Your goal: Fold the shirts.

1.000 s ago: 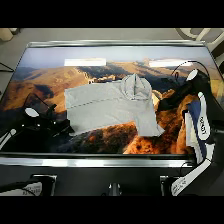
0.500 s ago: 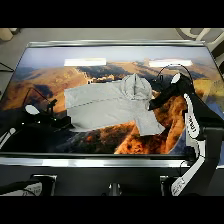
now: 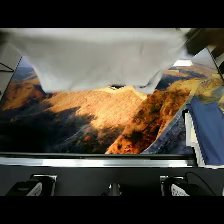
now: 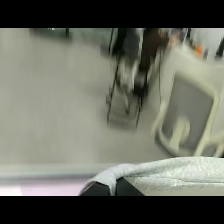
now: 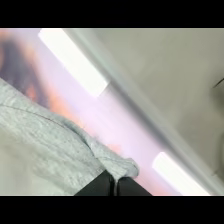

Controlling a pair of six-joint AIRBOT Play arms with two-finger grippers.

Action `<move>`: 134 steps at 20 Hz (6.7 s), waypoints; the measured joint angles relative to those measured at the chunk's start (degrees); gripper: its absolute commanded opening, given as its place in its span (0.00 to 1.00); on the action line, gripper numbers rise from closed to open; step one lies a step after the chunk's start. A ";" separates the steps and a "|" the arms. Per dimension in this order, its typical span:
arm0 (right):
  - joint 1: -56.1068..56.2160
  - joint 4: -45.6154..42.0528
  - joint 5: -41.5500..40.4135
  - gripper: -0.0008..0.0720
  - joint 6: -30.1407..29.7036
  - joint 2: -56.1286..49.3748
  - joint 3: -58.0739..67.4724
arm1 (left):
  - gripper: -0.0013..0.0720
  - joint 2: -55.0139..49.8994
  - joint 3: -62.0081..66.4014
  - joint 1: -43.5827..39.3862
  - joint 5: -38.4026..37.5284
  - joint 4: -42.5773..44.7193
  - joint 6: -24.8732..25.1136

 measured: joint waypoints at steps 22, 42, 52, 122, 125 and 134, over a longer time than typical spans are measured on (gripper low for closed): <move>0.07 -10.43 13.00 0.03 9.09 -12.59 0.83 | 0.05 -14.62 -6.45 0.13 -11.17 19.04 -6.40; -10.86 -1.16 34.42 0.67 15.23 -38.82 0.61 | 0.83 -35.39 -21.11 7.02 -35.67 21.00 -12.52; -14.27 -5.03 44.33 0.71 14.12 -37.86 -4.37 | 0.83 -30.14 -44.48 5.55 -28.13 -0.72 -5.57; 0.76 -9.49 20.96 0.03 17.31 -39.26 -0.24 | 0.05 -50.40 1.55 9.86 -25.68 6.56 -3.43; 1.20 -10.47 28.96 0.03 16.83 -39.12 -4.42 | 0.05 -51.58 -0.50 9.75 -32.28 9.11 -2.78; -1.60 -9.70 30.86 0.57 20.26 -34.86 -9.25 | 0.74 -51.65 -0.42 12.02 -42.21 11.67 -5.60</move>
